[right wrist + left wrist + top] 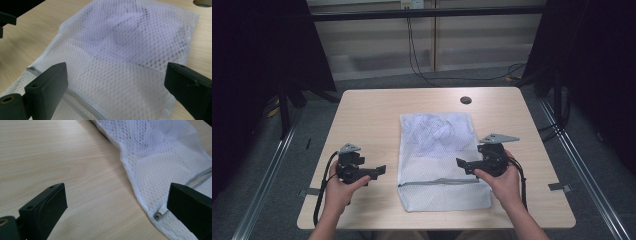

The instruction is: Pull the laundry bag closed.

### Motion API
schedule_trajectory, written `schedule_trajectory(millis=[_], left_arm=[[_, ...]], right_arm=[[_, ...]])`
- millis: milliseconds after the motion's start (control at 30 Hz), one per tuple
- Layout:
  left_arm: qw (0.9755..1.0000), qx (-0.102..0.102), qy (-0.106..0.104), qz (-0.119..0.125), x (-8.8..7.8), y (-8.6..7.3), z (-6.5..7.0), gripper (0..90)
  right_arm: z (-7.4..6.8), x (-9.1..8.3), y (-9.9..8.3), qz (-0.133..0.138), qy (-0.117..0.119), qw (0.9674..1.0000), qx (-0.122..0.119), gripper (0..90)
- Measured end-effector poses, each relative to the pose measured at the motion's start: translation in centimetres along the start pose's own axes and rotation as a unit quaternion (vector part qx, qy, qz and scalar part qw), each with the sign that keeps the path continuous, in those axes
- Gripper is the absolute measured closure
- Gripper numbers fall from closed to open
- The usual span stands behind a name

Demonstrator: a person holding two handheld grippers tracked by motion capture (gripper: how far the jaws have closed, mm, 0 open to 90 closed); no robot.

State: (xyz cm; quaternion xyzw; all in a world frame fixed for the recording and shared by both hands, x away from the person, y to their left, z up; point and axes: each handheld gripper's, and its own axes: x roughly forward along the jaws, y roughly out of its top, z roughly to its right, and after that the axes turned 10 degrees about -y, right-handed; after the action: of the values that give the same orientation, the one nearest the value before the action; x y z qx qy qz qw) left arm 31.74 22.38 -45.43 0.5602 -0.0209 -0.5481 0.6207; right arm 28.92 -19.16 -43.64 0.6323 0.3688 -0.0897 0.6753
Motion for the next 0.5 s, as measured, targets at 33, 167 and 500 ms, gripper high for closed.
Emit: schedule_trajectory(millis=[33, 167, 500], left_arm=[[1.0, 0.002, 0.0, -0.001, 0.0, 0.0, 0.1, 2.5], [1.0, -0.001, -0.001, 0.004, -0.2, 0.1, 0.3, 2.9], [1.0, -0.004, 0.002, 0.004, -0.5, 0.0, 0.0, 3.2]], right_arm=[[-0.2, 0.1, 0.0, -0.004, 0.003, 1.0, 0.001, 4.8], [-0.9, 0.6, 0.0, -0.016, 0.01, 0.9998, -0.002, 4.8], [-2.3, 1.1, 0.2, -0.02, 0.03, 0.9993, -0.006, 5.8]])
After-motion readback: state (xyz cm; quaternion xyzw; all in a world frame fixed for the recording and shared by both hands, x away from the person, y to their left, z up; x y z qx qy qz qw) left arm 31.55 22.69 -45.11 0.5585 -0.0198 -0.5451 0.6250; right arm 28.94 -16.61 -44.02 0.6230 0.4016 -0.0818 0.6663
